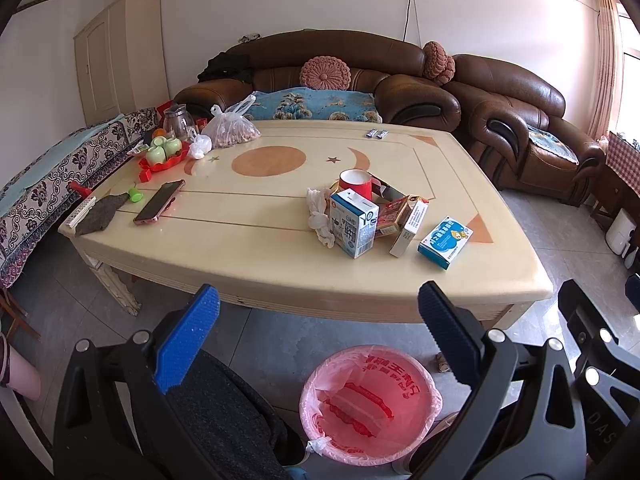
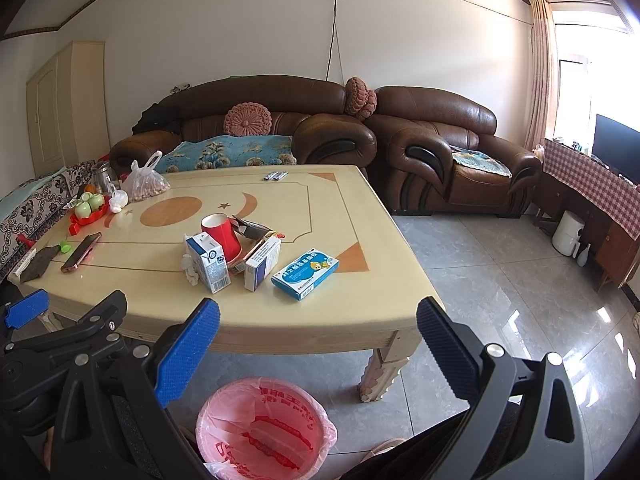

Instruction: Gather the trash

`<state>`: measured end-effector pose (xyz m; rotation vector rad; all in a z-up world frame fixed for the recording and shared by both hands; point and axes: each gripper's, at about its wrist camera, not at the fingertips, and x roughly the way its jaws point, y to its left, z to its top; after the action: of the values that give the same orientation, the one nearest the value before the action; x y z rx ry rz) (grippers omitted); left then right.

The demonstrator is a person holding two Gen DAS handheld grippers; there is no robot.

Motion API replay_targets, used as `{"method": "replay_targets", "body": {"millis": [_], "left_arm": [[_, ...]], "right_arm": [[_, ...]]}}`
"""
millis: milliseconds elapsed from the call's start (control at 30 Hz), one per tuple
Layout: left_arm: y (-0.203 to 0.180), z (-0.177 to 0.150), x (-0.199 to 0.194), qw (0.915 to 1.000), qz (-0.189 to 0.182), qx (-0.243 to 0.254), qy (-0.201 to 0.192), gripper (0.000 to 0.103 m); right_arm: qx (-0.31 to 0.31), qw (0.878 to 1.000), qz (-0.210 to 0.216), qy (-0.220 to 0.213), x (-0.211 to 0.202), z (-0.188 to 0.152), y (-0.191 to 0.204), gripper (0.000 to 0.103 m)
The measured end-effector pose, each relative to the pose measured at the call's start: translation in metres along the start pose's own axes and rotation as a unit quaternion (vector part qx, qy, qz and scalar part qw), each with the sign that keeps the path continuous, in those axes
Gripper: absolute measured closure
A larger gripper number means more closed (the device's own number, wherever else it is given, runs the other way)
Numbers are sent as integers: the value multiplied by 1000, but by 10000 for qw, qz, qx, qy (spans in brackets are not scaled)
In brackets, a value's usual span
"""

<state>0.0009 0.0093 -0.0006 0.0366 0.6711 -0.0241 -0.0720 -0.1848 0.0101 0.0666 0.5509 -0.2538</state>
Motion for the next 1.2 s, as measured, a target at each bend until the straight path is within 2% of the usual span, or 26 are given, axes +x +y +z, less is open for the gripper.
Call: {"method": "replay_targets", "body": {"millis": [833, 1000, 1200], "left_arm": [[2, 1, 3, 9999, 30, -33, 95, 5], [7, 1, 13, 9991, -95, -58, 405, 5], [28, 9, 35, 9962, -141, -358, 786, 5]], "right_arm": [[4, 10000, 48, 43, -1, 6, 1, 6], [9, 9998, 128, 156, 10, 6, 2, 6], [139, 9993, 135, 318, 34, 14, -8, 6]]}}
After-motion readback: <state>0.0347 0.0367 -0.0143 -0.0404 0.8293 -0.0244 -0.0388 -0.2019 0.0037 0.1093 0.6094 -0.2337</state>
